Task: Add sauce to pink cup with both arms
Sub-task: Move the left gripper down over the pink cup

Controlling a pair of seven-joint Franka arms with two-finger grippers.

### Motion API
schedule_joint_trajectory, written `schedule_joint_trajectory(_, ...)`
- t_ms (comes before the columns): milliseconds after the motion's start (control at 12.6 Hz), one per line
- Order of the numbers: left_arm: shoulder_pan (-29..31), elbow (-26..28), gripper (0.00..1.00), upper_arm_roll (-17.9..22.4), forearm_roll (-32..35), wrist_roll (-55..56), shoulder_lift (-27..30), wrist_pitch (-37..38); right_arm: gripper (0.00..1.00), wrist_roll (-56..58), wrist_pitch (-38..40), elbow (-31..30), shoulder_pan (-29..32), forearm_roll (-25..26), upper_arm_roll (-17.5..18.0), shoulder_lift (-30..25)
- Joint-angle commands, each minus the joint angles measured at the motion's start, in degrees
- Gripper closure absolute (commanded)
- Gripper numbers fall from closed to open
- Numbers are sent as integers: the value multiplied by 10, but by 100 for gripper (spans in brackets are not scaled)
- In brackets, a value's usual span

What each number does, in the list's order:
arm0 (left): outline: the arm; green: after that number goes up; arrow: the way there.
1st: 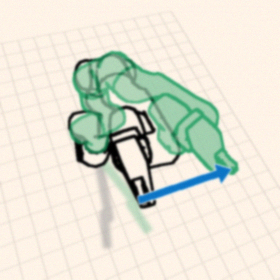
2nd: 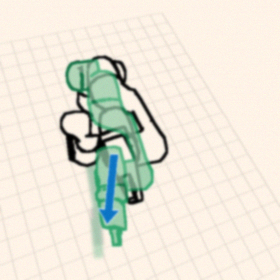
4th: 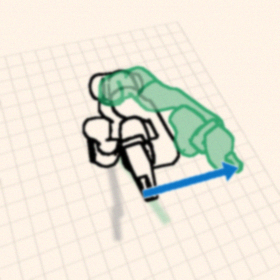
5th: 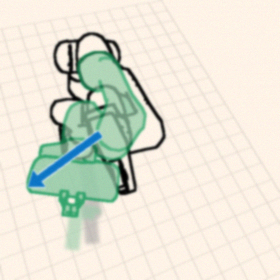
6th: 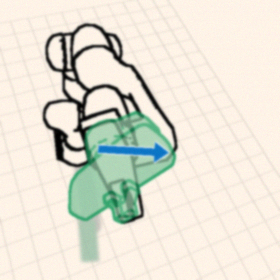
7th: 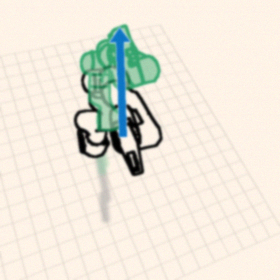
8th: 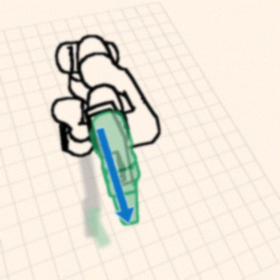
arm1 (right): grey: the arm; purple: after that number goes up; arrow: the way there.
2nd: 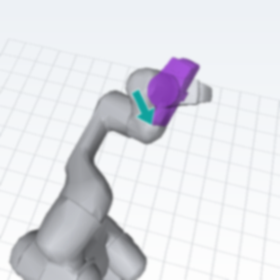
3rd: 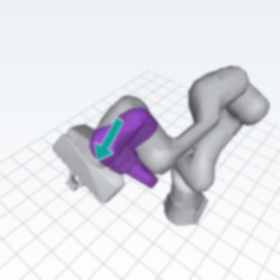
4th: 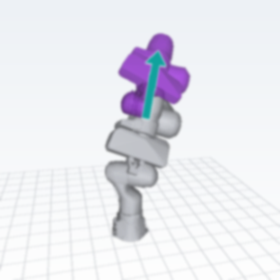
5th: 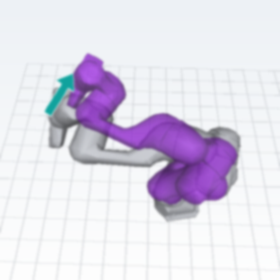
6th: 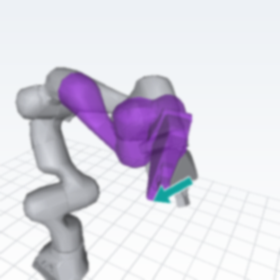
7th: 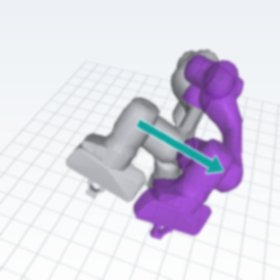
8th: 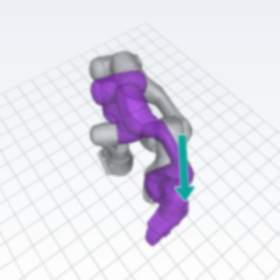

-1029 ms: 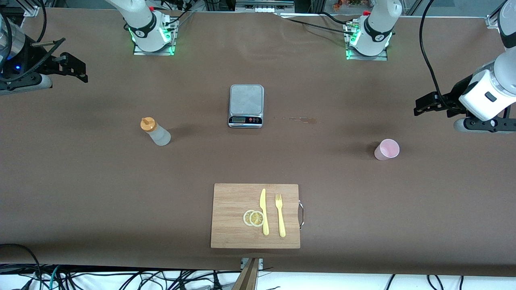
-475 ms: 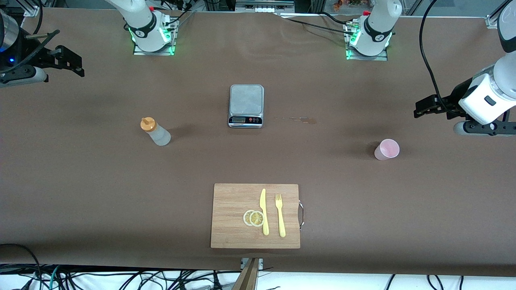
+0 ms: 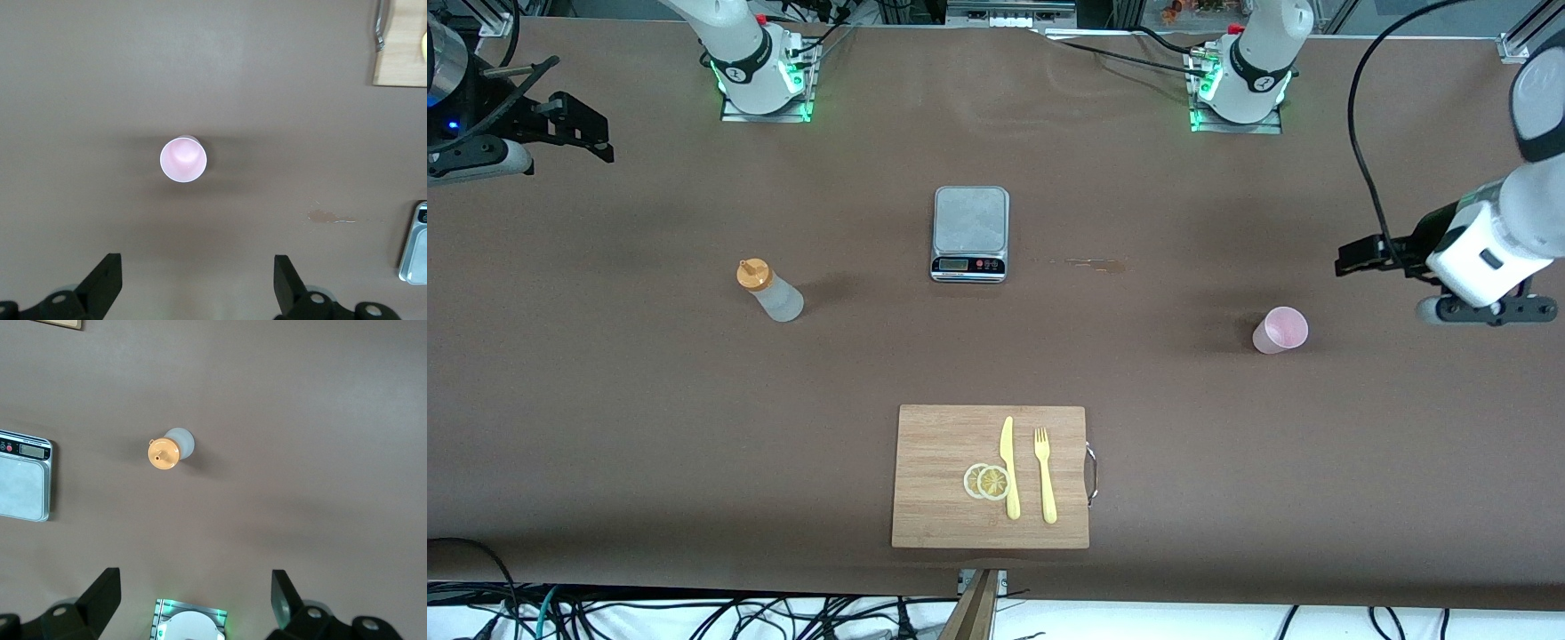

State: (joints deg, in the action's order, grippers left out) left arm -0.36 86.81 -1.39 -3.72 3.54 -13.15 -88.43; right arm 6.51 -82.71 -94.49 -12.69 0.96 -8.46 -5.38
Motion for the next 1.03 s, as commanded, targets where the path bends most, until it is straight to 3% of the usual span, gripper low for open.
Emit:
schedule_joint_trajectory(0,0,47,0,2,15,-40,-14,-48,0,-7,11,9,1,-6,3,-2)
schedule_joint_trajectory(237,19,140,0,6,30,-106,-12,-166,0,-7,11,9,0,-6,4,-2)
schedule_joint_trajectory(712,29,294,0,17,43,-108,-14,-380,0,-7,11,10,0,-6,1,-2)
schedule_joint_trajectory(949,31,314,0,17,43,-109,-35,-422,0,-7,13,14,0,-7,3,-2)
